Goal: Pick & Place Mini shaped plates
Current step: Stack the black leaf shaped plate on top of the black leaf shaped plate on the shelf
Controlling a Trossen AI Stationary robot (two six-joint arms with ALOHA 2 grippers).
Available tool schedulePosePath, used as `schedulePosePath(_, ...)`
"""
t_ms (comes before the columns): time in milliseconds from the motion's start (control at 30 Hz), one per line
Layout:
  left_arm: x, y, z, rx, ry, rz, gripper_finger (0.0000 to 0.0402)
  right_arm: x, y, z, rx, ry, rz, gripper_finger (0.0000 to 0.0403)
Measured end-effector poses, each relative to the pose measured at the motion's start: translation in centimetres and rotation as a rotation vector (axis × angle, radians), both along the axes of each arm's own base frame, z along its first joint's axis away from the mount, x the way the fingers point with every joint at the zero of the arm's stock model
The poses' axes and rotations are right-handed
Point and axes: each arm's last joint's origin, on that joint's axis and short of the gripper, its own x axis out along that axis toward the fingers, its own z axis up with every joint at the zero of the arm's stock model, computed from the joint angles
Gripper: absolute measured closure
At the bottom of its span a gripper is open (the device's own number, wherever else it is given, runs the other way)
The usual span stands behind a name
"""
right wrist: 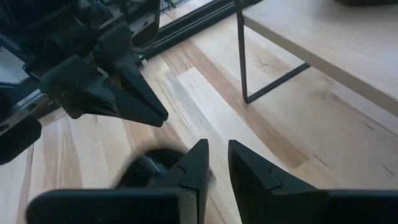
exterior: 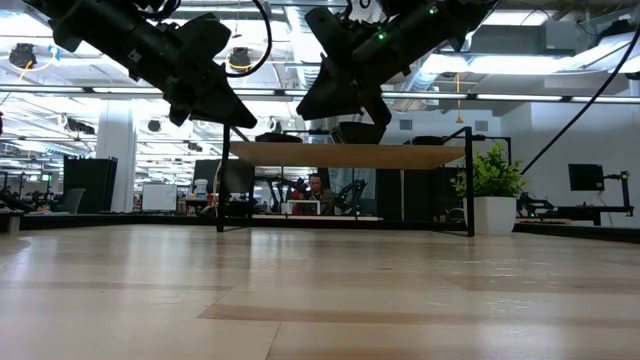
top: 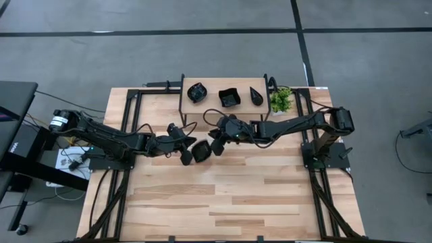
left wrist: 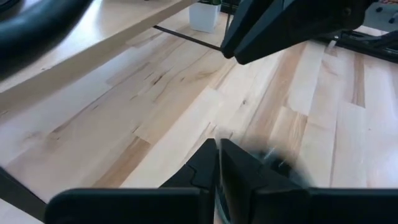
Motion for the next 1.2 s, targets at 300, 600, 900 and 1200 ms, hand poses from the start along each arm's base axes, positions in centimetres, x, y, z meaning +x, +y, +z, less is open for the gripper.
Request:
schedulePosePath(300, 0.0, 0.0, 0.0, 0.0, 0.0, 0.001, 0.038, -0.1, 0.2, 0.1, -0.011, 0.01, 0.017, 0.0346)
schedulePosePath(600, 0.0, -0.2, -0.1, -0.11, -0.023, -0.014, 0.038, -0.7, 0.2, -0.1, -0.01, 0.071, 0.02, 0.0346)
schedulePosePath(900, -0.4, 0.7, -1.1, -0.303, 0.044, 0.038, 0.0353, -0.7, 0.3, -0.2, -0.014, 0.09, 0.032, 0.0346)
schedulePosePath(1200, -0.7, 0.5, -1.6, -0.508, 0.049, 0.061, 0.0307, -0.7, 0.2, -0.2, -0.014, 0.089, 0.031, 0.0346)
